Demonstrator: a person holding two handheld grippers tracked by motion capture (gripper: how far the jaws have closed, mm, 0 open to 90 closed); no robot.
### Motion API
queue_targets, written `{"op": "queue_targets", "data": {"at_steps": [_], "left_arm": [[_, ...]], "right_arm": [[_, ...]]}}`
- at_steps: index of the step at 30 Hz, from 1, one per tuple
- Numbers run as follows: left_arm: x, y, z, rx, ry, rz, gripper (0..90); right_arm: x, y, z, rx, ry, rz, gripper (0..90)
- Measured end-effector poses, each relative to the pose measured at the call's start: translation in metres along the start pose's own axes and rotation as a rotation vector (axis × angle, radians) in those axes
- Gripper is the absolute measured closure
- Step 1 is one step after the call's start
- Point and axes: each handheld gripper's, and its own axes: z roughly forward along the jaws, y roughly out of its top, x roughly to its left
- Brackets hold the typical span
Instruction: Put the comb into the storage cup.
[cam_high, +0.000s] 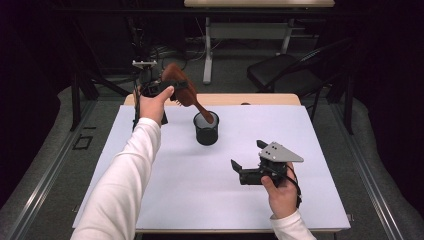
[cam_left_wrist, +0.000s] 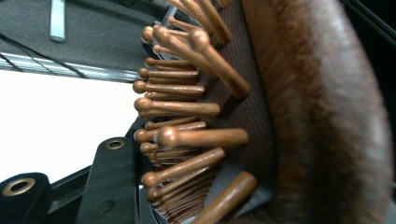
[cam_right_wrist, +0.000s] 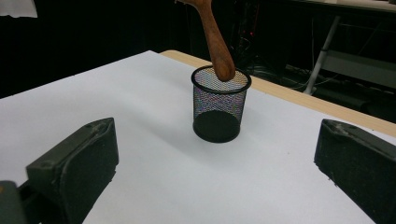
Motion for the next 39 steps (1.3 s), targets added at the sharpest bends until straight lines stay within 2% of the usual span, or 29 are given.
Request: {"op": "queue_targets", "data": {"at_steps": [10,27,39], "left_arm": [[0.001,-0.005,0.012,0.001,0.026,-0.005,48.8],[0.000,-0.011,0.022,0.006,0.054,0.004,48.7],[0.005,-0.019,0.029,0.018,0.069,0.010,48.7]], "right_arm": [[-0.001,0.000,-0.001,-0.002,-0.003,0.005,0.0],[-0.001,0.000,-0.001,-0.002,-0.002,0.004,0.0],[-0.001,0.000,-0.002,-0.003,-0.004,0.007,0.0]]}}
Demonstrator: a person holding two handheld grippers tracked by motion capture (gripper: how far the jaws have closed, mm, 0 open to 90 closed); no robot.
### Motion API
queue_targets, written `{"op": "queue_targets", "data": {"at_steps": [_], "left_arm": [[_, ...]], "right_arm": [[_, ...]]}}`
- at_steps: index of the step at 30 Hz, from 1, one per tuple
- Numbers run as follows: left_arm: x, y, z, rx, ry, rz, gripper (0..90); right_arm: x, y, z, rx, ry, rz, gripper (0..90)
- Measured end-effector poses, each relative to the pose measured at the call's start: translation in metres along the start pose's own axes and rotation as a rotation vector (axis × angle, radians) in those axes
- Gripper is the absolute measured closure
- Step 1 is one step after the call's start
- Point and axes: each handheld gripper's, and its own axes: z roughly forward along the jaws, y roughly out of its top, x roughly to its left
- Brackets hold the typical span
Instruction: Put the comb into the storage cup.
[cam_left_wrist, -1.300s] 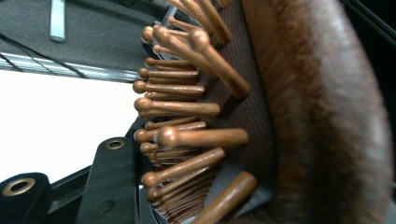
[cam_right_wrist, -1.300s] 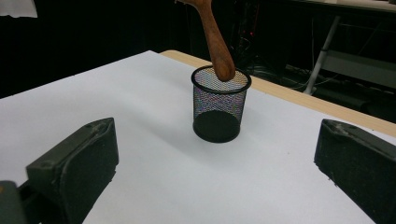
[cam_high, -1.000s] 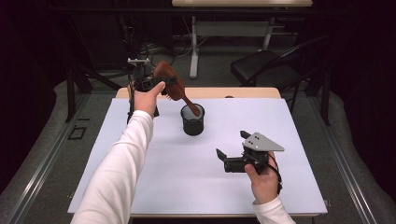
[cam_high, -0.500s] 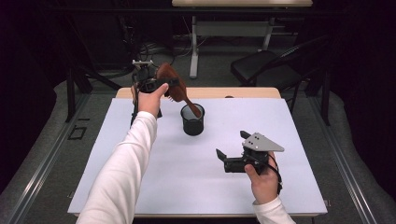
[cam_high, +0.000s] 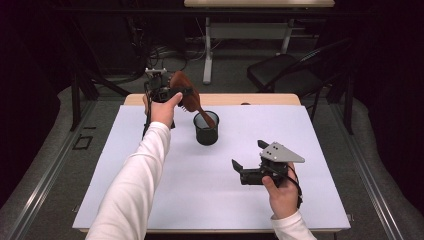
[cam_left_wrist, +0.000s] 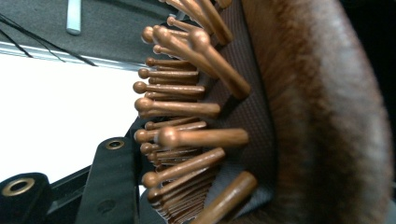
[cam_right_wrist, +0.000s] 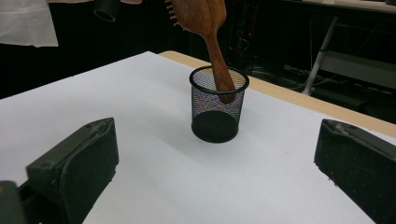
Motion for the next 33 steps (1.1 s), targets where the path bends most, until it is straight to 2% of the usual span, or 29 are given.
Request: {"op": "queue_targets", "data": {"at_steps": [18,33], "left_arm": [[0.003,-0.012,0.015,0.020,0.006,-0.005,48.7],[0.008,-0.019,0.021,0.031,0.010,-0.015,48.7]], "right_arm": [[-0.001,0.000,-0.001,0.000,-0.003,0.001,0.0],[-0.002,0.000,-0.001,-0.003,-0.002,0.003,0.0]]}}
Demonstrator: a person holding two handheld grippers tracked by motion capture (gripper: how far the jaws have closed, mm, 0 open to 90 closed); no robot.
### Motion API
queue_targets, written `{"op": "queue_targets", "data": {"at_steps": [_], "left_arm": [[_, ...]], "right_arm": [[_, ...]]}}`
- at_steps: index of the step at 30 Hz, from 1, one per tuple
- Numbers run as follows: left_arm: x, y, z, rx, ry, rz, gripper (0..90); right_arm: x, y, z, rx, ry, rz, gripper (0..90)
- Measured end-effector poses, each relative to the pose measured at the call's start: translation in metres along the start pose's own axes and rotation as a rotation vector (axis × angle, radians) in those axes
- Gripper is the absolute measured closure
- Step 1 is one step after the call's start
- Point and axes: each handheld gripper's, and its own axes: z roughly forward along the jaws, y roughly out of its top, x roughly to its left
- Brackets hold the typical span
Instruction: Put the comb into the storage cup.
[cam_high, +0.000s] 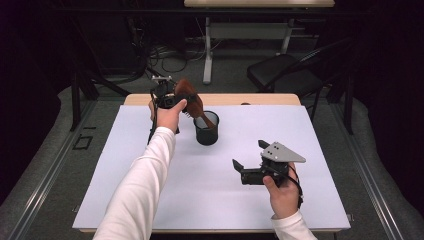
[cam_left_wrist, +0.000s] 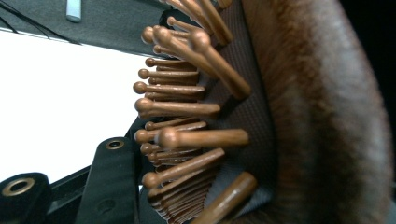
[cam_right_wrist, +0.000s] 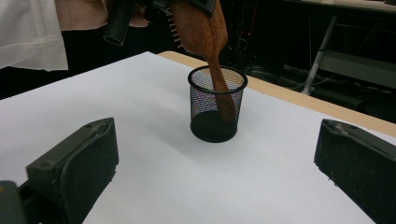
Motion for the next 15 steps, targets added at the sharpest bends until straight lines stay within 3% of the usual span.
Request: {"op": "queue_targets", "data": {"at_steps": [15], "left_arm": [[0.0000,-0.0041,0.0044,0.012,0.011,0.012,48.6]], "right_arm": [[-0.0001,0.0001,-0.0001,0.000,0.000,0.000,0.0]]}}
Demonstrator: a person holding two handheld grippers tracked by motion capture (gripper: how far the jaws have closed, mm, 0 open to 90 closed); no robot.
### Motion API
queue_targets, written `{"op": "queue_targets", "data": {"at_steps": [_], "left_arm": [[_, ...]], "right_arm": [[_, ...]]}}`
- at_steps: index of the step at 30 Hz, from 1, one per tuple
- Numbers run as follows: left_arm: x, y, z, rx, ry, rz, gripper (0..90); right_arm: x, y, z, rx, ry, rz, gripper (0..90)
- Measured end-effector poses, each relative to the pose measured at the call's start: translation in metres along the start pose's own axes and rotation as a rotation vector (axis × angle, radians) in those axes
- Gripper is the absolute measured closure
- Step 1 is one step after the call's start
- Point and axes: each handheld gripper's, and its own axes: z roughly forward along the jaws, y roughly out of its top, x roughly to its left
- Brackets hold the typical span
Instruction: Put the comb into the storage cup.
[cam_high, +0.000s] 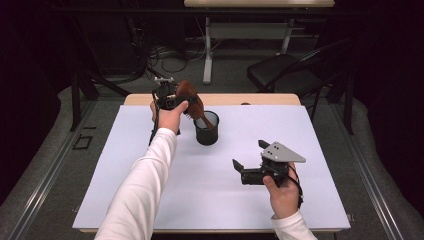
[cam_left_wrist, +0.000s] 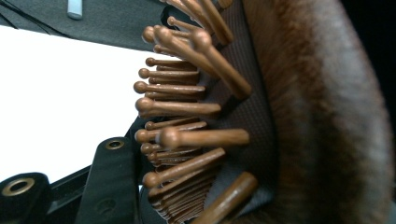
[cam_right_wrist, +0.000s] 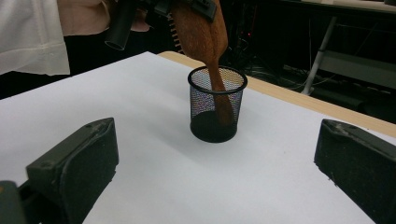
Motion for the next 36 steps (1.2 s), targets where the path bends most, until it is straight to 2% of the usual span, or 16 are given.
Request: {"op": "queue_targets", "data": {"at_steps": [10,36], "left_arm": [[0.005,-0.005,0.002,0.000,-0.004,-0.017,48.7],[0.010,-0.014,0.007,0.000,-0.001,-0.019,48.6]], "right_arm": [[0.000,0.000,0.001,0.004,0.000,-0.003,0.0],[0.000,-0.001,0.001,0.007,0.002,-0.002,0.0]]}}
